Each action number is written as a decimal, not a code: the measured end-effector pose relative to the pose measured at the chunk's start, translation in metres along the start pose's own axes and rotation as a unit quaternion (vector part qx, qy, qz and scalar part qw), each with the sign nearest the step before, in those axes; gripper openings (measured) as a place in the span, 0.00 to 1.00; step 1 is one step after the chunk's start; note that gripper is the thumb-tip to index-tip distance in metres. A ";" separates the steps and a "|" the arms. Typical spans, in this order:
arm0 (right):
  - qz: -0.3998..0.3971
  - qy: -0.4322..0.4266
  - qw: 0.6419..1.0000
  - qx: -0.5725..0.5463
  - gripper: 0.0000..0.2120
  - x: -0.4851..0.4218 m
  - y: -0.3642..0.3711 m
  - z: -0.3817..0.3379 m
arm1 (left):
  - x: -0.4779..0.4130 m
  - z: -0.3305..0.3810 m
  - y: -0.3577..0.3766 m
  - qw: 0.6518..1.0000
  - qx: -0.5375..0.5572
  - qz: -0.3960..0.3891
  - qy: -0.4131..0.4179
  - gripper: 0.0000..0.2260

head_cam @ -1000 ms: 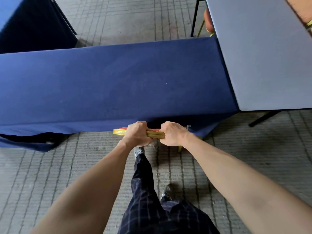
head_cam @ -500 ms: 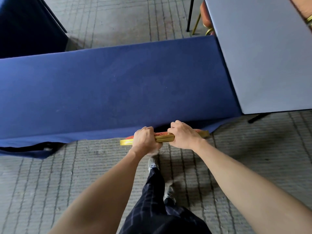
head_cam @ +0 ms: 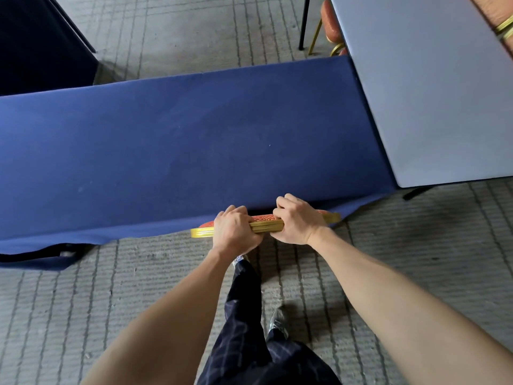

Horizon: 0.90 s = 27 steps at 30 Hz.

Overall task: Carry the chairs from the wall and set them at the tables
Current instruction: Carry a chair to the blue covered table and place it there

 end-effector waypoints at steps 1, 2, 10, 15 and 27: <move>0.001 -0.006 1.000 0.009 0.18 -0.007 -0.004 0.000 | -0.004 -0.002 -0.006 1.000 0.004 0.012 -0.003 0.13; -0.007 -0.009 1.000 0.011 0.19 -0.013 -0.009 0.003 | -0.009 -0.001 -0.010 1.000 0.006 0.015 -0.002 0.12; -0.008 0.010 1.000 0.018 0.16 -0.007 -0.006 0.030 | -0.018 0.025 -0.003 0.999 0.010 -0.010 0.038 0.11; 0.002 0.019 1.000 0.009 0.15 -0.010 -0.004 0.025 | -0.015 0.024 -0.010 0.998 0.015 -0.036 0.058 0.10; -0.045 0.100 0.994 0.029 0.13 0.010 -0.005 0.023 | -0.010 0.032 0.006 0.992 0.011 -0.116 0.051 0.09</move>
Point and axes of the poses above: each hand's wrist, its own x-axis away from the middle knuckle, its own y-axis out of the palm, z = x × y, the point moved 10 cm from there along -x, towards the middle knuckle, and after that the axes turned 13 degrees about -z, right-handed, at the moved point
